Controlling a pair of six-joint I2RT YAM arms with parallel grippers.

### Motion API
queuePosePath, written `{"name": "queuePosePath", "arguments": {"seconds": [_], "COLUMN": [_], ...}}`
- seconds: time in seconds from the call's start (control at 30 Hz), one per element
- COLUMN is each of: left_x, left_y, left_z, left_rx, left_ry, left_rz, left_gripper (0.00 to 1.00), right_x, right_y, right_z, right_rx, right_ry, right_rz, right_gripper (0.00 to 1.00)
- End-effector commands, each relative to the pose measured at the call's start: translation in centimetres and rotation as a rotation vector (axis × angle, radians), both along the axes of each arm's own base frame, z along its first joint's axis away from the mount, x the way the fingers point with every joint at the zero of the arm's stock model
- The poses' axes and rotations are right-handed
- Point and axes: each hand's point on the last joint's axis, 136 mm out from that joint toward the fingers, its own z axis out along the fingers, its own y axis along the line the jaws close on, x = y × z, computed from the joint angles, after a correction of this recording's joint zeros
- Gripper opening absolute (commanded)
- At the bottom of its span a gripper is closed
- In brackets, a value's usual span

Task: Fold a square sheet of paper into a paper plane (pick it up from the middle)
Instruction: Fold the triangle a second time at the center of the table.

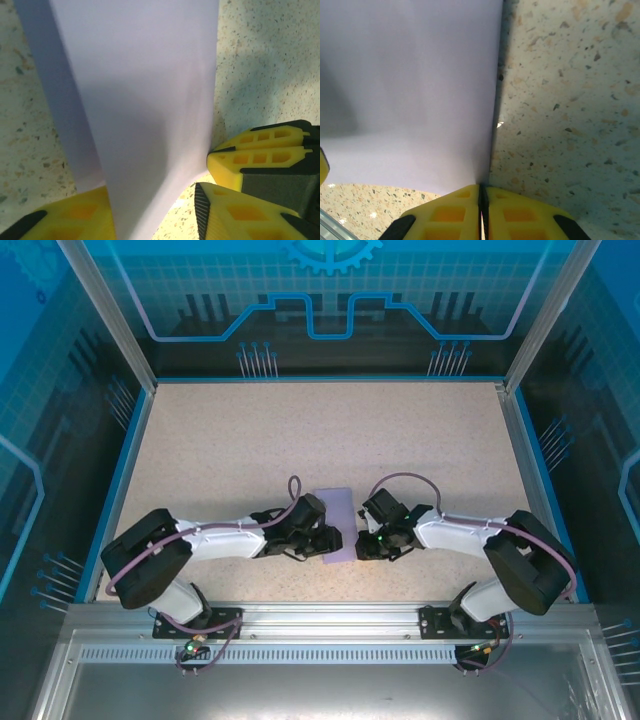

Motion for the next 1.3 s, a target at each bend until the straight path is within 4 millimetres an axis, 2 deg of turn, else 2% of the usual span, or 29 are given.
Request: {"name": "queuePosePath", "arguments": {"seconds": [0.0, 0.07, 0.43, 0.63, 0.97, 1.27], "left_x": [-0.7, -0.9, -2.9, -3.7, -3.7, -2.9], "left_y": [0.6, 0.6, 0.5, 0.5, 1.1, 0.5], "left_z": [0.3, 0.5, -0.3, -0.5, 0.1, 1.1], "left_rx": [0.017, 0.016, 0.037, 0.053, 0.082, 0.066], "left_ry": [-0.003, 0.001, 0.063, 0.08, 0.069, 0.063], "left_rz": [-0.001, -0.008, -0.033, -0.044, -0.043, -0.035], "left_gripper": [0.32, 0.28, 0.27, 0.2, 0.1, 0.1], "right_x": [-0.1, -0.1, 0.0, -0.2, -0.1, 0.3], "right_y": [-0.6, -0.7, -0.6, -0.6, -0.5, -0.2], "right_z": [-1.1, -1.0, -1.3, -1.5, -1.5, -0.8], "right_rx": [-0.024, -0.02, -0.017, -0.02, -0.017, -0.005], "right_ry": [-0.003, -0.008, -0.006, 0.0, 0.0, -0.02], "right_rz": [-0.015, -0.014, -0.009, -0.006, -0.004, 0.006], "right_gripper": [0.11, 0.11, 0.11, 0.11, 0.11, 0.11]}}
